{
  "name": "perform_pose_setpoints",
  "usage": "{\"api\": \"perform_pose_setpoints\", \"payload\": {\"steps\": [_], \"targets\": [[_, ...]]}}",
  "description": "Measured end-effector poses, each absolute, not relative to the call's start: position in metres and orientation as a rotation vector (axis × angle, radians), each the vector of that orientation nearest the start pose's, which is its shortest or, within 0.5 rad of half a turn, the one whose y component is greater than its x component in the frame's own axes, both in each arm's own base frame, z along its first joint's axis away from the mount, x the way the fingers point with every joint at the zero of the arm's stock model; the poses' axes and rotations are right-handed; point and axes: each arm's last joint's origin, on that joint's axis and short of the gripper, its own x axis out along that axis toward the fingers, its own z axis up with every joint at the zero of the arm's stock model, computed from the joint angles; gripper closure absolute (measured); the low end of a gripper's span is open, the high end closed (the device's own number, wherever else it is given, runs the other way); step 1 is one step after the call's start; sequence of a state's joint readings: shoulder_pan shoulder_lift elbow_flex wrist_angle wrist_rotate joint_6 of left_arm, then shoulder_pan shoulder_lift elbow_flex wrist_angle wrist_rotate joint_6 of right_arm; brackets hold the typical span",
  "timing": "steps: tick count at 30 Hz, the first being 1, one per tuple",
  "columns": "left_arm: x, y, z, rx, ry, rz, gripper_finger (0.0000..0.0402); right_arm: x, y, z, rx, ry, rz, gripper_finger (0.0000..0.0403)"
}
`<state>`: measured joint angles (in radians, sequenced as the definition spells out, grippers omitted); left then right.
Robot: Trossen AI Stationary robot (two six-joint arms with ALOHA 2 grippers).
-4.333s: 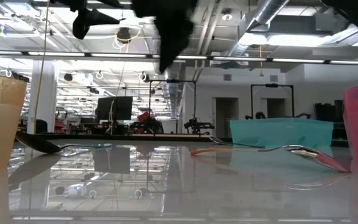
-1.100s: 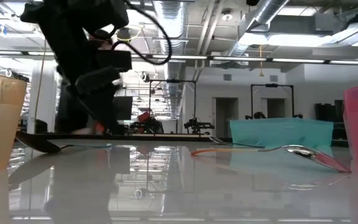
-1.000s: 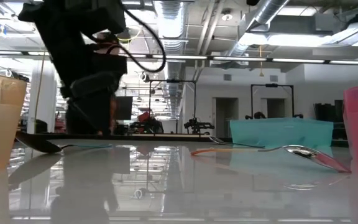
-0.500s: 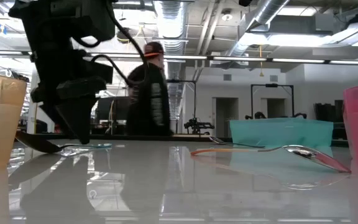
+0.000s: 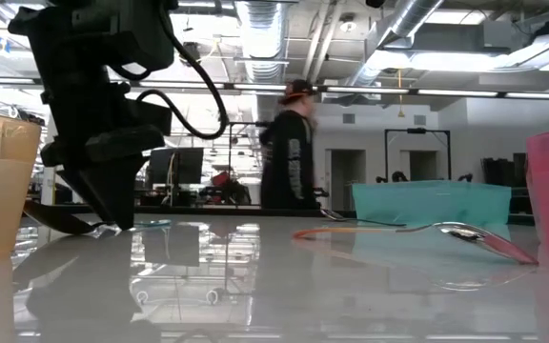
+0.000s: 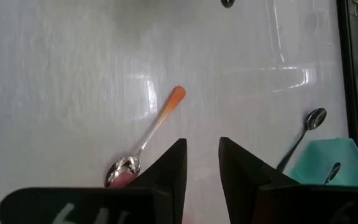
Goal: Sort silverware by color (type)
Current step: Put the blue spoon into the blue bin
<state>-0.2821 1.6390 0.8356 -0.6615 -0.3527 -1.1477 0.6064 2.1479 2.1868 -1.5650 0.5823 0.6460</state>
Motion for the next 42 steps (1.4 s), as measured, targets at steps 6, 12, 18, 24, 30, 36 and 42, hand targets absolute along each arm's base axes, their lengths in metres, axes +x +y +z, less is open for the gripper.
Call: {"api": "perform_pose_setpoints", "payload": {"steps": [6,12,18,24,30,36,42], "targets": [[0.256,-0.063,0.129,-0.456,1.161,0.804,0.0328,0.347,0.221,0.303,-0.308,1.147,-0.383,0.0301],[0.267,-0.064,0.123,-0.391,1.115,0.733,0.0394,0.347,0.221,0.303,-0.305,1.143,-0.387,0.0301],[0.273,-0.058,0.133,-0.409,1.034,0.704,0.0399,0.347,0.219,0.305,-0.342,1.109,-0.422,0.0301],[0.291,-0.042,0.16,-0.416,0.835,0.583,0.0401,0.348,0.217,0.306,-0.38,1.065,-0.461,0.0301],[0.309,-0.022,0.182,-0.444,0.644,0.477,0.0401,0.344,0.211,0.317,-0.37,1.031,-0.473,0.0301],[0.323,-0.012,0.202,-0.468,0.45,0.351,0.0401,0.319,0.197,0.365,-0.343,0.868,-0.509,0.0301],[0.332,-0.009,0.219,-0.485,0.286,0.203,0.0401,0.266,0.176,0.43,-0.299,0.608,-0.56,0.0301]]}}
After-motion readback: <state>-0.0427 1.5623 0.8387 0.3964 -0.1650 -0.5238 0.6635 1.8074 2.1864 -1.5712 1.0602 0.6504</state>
